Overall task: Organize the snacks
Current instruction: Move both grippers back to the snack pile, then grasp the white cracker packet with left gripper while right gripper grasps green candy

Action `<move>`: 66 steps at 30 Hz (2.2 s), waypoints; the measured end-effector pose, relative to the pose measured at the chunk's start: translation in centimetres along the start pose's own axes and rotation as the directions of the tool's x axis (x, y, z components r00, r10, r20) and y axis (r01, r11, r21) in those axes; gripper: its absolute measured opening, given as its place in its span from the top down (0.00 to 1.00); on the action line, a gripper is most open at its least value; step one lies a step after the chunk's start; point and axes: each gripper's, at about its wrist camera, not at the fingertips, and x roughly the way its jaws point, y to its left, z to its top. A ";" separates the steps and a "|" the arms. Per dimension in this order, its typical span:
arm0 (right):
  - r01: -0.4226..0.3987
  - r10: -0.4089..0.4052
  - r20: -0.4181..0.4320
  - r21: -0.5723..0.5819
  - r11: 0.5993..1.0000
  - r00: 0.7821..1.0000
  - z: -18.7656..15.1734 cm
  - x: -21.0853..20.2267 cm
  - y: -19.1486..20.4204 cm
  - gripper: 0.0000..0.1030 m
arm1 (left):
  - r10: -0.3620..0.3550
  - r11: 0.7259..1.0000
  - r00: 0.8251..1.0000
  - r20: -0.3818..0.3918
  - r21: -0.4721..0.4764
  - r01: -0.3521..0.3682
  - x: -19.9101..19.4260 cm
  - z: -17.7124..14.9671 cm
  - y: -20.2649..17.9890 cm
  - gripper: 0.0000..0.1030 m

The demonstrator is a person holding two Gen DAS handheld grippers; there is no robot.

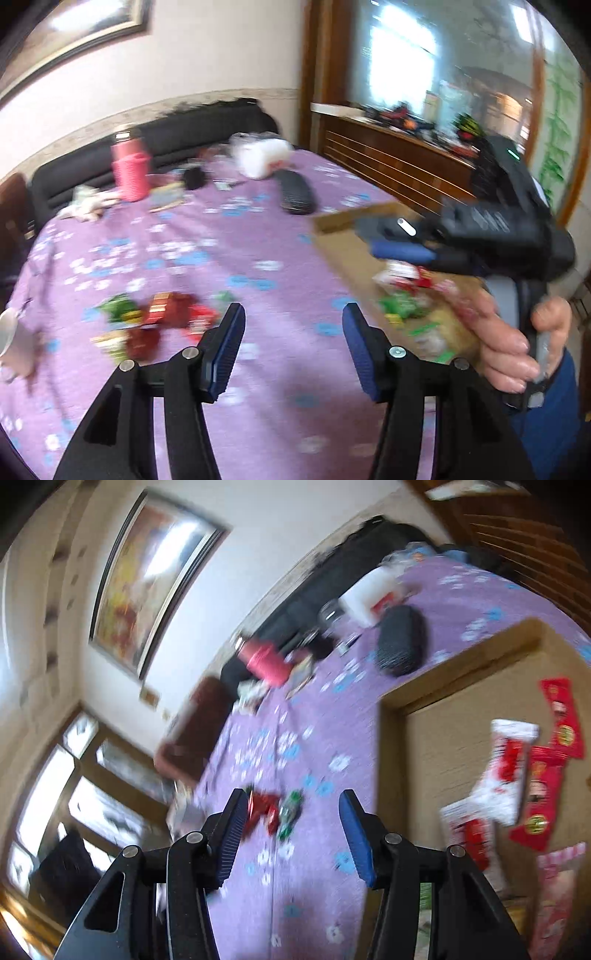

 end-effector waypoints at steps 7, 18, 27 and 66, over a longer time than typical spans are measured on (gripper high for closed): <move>0.030 -0.054 -0.119 -0.201 0.979 0.991 -3.9 4.8 4.8 0.46 | 0.078 0.958 0.997 -0.021 -0.277 -0.081 0.1 -1.3 12.3 0.47; 0.074 -0.115 -0.151 -0.255 0.964 0.982 -5.8 7.2 5.9 0.46 | -0.047 0.836 0.993 -0.106 -0.548 -0.019 4.5 -4.4 19.1 0.52; 0.092 -0.128 -0.137 -0.239 0.967 0.982 -5.6 6.8 5.6 0.46 | 0.035 0.918 0.983 -0.178 -0.383 -0.102 5.5 -4.3 15.4 0.60; 0.163 -0.195 -0.144 -0.209 0.964 0.970 -5.7 8.3 4.8 0.46 | -0.005 0.959 0.979 -0.202 -0.279 -0.052 3.1 -3.9 12.7 0.70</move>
